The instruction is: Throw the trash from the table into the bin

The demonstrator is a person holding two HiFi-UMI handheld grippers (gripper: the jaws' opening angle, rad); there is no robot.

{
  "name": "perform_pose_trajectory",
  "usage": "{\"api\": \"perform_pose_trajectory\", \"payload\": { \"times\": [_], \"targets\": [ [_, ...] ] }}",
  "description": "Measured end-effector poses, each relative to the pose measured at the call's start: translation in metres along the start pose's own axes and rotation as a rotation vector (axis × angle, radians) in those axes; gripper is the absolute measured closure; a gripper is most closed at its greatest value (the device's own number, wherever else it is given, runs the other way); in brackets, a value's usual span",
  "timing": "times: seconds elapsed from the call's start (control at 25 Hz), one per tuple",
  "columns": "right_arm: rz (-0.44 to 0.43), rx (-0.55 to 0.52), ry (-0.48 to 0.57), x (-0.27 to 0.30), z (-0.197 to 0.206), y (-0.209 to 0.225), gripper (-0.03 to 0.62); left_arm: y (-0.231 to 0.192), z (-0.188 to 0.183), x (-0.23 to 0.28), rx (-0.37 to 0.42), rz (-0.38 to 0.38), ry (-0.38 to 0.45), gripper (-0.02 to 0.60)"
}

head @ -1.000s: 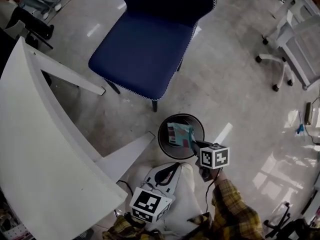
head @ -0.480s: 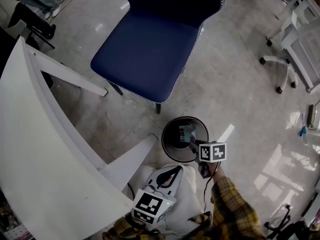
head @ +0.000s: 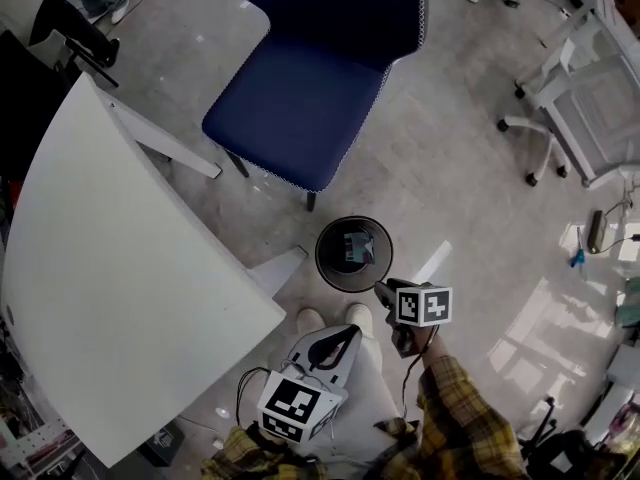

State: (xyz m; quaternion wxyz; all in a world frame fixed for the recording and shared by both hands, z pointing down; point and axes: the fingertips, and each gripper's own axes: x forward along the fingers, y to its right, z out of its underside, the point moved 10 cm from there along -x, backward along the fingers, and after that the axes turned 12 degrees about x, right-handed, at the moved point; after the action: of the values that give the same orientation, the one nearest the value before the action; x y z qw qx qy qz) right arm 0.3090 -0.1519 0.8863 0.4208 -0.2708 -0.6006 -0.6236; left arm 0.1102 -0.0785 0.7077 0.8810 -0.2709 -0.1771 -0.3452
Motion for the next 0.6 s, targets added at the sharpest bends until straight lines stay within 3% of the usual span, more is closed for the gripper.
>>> {"api": "perform_pose_trajectory", "payload": {
  "times": [0.28,0.6],
  "targets": [
    [-0.037,-0.084,0.010,-0.108,0.001,-0.080,0.480,0.048,-0.073,-0.066,-0.007,-0.016,0.032,0.574],
    [-0.144,-0.198,0.069,-0.208,-0.008,-0.170,0.480,0.075,-0.144,-0.130,-0.018,-0.116,0.167,0.574]
  ]
}}
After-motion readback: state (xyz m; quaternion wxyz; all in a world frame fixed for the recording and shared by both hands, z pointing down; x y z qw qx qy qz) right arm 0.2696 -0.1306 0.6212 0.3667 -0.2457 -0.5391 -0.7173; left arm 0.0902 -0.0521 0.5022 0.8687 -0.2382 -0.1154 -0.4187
